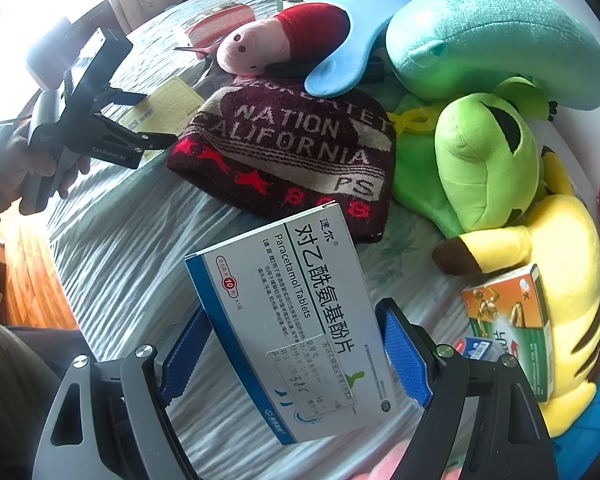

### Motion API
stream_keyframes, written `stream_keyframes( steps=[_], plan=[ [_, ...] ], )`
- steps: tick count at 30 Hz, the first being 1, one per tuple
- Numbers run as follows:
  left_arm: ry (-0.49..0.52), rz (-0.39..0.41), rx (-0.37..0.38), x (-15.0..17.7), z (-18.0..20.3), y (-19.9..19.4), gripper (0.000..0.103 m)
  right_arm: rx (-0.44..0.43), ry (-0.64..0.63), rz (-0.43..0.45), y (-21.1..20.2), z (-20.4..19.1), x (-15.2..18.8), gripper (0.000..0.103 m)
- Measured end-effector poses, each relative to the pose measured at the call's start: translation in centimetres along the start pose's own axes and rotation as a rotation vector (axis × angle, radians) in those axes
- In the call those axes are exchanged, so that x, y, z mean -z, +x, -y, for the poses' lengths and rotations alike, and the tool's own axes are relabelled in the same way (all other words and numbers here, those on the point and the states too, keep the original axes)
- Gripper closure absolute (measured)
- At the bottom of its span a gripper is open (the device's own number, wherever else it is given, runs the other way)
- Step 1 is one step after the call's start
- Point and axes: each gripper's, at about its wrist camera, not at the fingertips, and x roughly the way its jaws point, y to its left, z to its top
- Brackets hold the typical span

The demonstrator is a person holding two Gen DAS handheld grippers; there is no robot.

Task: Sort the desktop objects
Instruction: 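Lift both held boxes and carry them to the blue crate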

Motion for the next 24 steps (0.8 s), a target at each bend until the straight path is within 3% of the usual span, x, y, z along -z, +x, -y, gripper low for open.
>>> stream_keyframes(
  steps=[6,14,24],
  plan=[
    [0.010,0.002,0.007,-0.2,-0.3,-0.9,0.001,0.002,0.005,0.004,-0.2,-0.1,0.1,0.020],
    [0.001,0.078,-0.004,-0.6,-1.2,-5.7,0.001,-0.001,0.004,0.024,-0.7,-0.5,0.0,0.020],
    [0.001,0.161,0.003,-2.5,0.8,-11.4,0.001,0.047,0.011,0.125,-4.8,-1.5,-0.5,0.020]
  ],
)
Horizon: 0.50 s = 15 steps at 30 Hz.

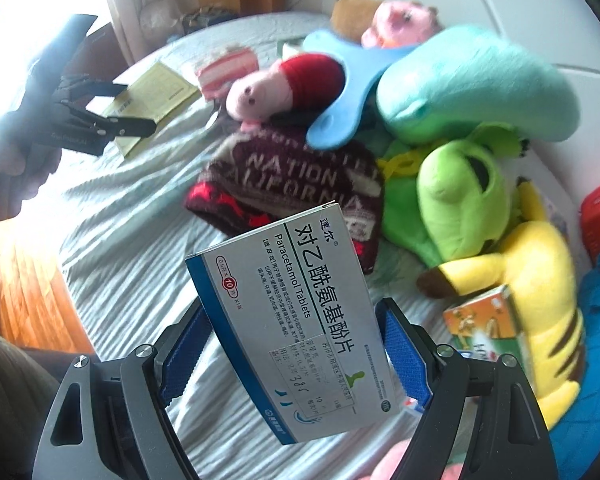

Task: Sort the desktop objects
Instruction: 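Lift both held boxes and carry them to the blue crate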

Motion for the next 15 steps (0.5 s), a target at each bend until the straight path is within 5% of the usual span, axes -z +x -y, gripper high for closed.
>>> stream_keyframes(
  steps=[15],
  plan=[
    [0.111,0.204,0.022,-9.4,12.1,-10.6,0.001,0.183,0.177,0.215,-14.6,7.1,2.3,0.020]
  ],
)
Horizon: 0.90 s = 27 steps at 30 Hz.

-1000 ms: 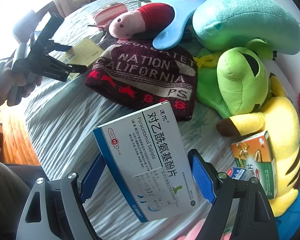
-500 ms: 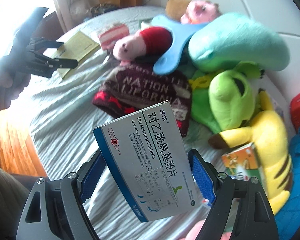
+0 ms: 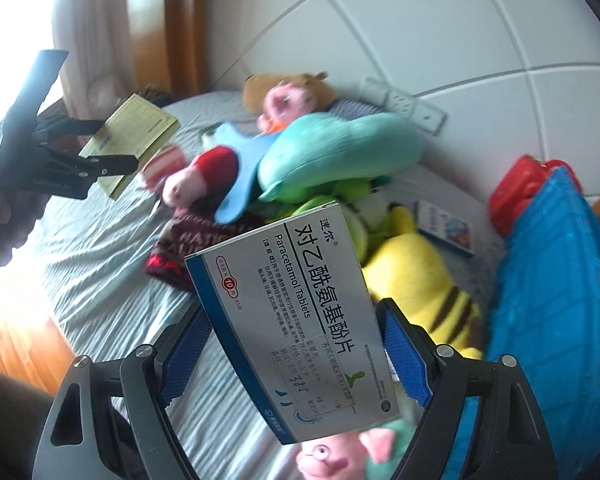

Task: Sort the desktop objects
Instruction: 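Lift both held boxes and carry them to the blue crate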

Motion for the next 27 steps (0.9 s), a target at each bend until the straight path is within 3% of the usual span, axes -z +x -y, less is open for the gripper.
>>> stream_keyframes(
  steps=[13,21,27],
  plan=[
    [0.109,0.124,0.064,-10.9,17.8,-3.9,0.001,0.141,0.165,0.179,-11.5,16.0,3.0,0.020],
    [0.183,0.182,0.141,-15.5,29.5,-4.4,0.001,0.229,0.257,0.204,-16.1,25.2,6.9,0.021],
    [0.231,0.212,0.199,-18.1,36.0,-3.8,0.001,0.287,0.304,0.192,-18.0,30.3,9.8,0.022]
  ],
)
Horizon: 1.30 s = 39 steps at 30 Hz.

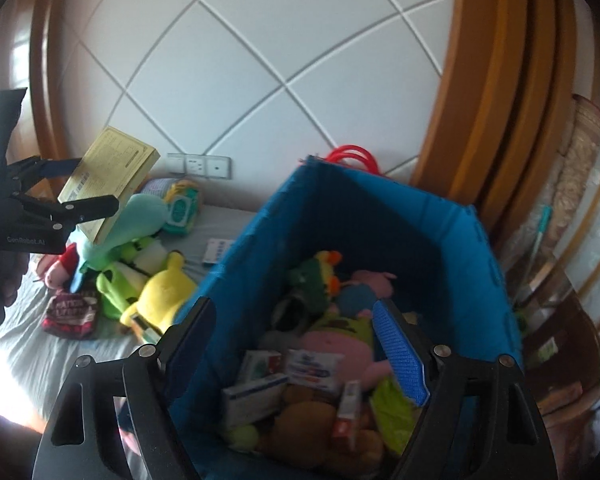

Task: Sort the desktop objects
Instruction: 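Open both tools to drop the boxes into the blue crate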

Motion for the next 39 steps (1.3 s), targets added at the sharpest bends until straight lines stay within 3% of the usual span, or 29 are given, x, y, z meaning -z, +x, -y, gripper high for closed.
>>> stream_keyframes(
  steps=[12,17,26,39],
  plan=[
    [0.104,0.052,0.130,-5.8,9.4,2.3,0.000,0.053,0.057,-0.020,-0.7,5.9,1.8,0.022],
    [0.119,0.047,0.151,-7.1,11.7,3.2,0.000,0.084,0.078,-0.031,-0.4,7.3,2.5,0.022],
    [0.116,0.048,0.178,-7.4,13.2,3.2,0.000,0.089,0.083,-0.037,-0.7,8.2,3.4,0.022],
    [0.100,0.052,0.161,-6.5,13.3,1.6,0.000,0.063,0.066,-0.029,-1.3,8.1,4.0,0.022]
  ],
)
